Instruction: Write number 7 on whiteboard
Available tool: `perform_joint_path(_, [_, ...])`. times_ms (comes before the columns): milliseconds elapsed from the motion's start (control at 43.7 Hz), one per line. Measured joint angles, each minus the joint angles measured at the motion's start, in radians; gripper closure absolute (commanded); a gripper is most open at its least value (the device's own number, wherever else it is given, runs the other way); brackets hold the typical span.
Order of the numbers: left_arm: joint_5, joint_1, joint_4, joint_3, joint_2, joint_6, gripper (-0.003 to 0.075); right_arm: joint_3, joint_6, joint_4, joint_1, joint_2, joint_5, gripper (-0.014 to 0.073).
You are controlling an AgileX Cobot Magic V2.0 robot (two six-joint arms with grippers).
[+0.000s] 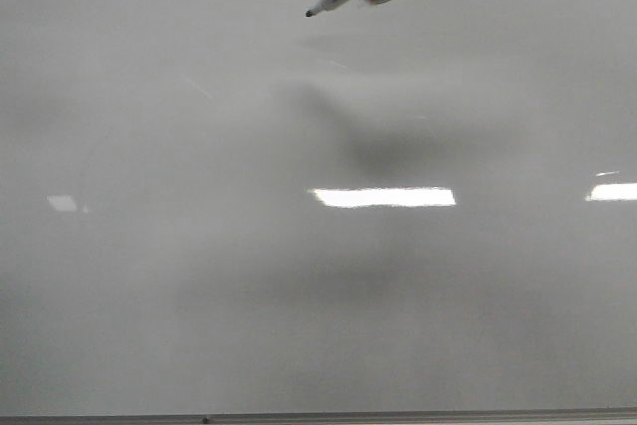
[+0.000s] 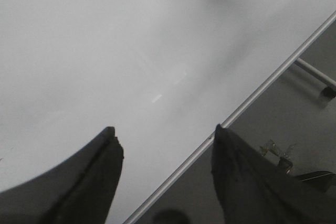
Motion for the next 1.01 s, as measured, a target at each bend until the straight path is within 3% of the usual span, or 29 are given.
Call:
perform_joint_path(412, [0.000,0.000,0.000,0.000,0.000,0.000,0.0335,-0.018,0.000,0.004,-0.010,0.106,-0.105,0.0652])
perform_joint_path(686, [-0.002,0.000,0.000,0.000,0.000,0.000,0.0335,-0.022,0.000,0.018,-0.119,0.073,0.001,0.0652])
perform_joint_path(1006, [-0.002,0.000,0.000,0.000,0.000,0.000,0.0335,-0.021,-0.022,0.006,-0.113,0.098,0.063,0.0652])
